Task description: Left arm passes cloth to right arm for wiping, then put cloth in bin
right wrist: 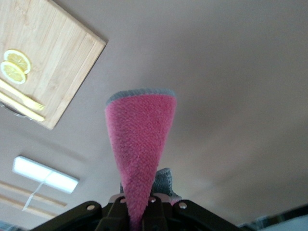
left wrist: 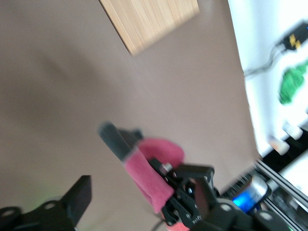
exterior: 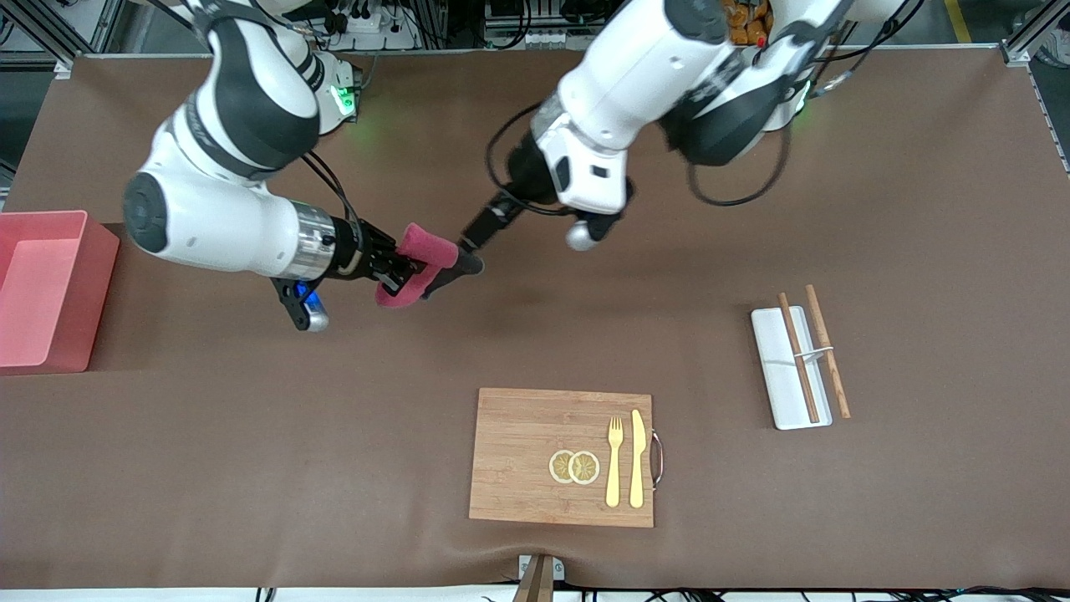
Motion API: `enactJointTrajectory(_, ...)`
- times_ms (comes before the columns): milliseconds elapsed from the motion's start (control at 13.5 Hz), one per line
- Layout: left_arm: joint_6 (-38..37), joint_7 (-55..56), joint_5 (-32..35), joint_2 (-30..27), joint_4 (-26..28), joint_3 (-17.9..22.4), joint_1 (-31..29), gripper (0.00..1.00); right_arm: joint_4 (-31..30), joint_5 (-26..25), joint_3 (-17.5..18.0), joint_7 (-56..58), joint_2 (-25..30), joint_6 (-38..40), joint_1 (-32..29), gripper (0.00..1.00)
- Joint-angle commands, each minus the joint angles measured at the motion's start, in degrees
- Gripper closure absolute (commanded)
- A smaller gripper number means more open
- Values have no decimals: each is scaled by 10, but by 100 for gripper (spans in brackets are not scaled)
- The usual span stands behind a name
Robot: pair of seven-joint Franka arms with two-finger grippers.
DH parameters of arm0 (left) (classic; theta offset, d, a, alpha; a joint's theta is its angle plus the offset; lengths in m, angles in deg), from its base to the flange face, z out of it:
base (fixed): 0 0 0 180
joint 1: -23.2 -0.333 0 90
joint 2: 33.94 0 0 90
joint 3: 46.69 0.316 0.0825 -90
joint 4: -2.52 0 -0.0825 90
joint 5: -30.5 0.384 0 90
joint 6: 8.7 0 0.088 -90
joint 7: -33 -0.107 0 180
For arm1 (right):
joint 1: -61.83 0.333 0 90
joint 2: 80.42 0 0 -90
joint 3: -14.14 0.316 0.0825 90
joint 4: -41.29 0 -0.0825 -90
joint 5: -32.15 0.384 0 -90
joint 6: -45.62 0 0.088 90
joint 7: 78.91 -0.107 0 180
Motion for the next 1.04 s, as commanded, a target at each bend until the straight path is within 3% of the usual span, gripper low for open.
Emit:
enactJointTrajectory(0,-130,-87,28,-43,10,-1,-70,0,-20,-26,1,72,-31,-39,5,100)
enactJointTrajectory(296,-300,-354,30,-76,11,0,-212,0,-79,-34,0,174,-69,-162,-7,100)
enactJointTrajectory(444,-345,-435,79,-93,14,-2,-251,0,-92,-34,0,264,-89,-173,-53,100)
enactJointTrajectory(593,-358,-528,86,-104,14,-1,-286,0,-111,-36,-1,365,-95,-174,-102,100)
enactJointTrajectory(963,-374,-620,129,-108,8,0,-301,0,-118,-162,-1,599,-95,-139,-265,100)
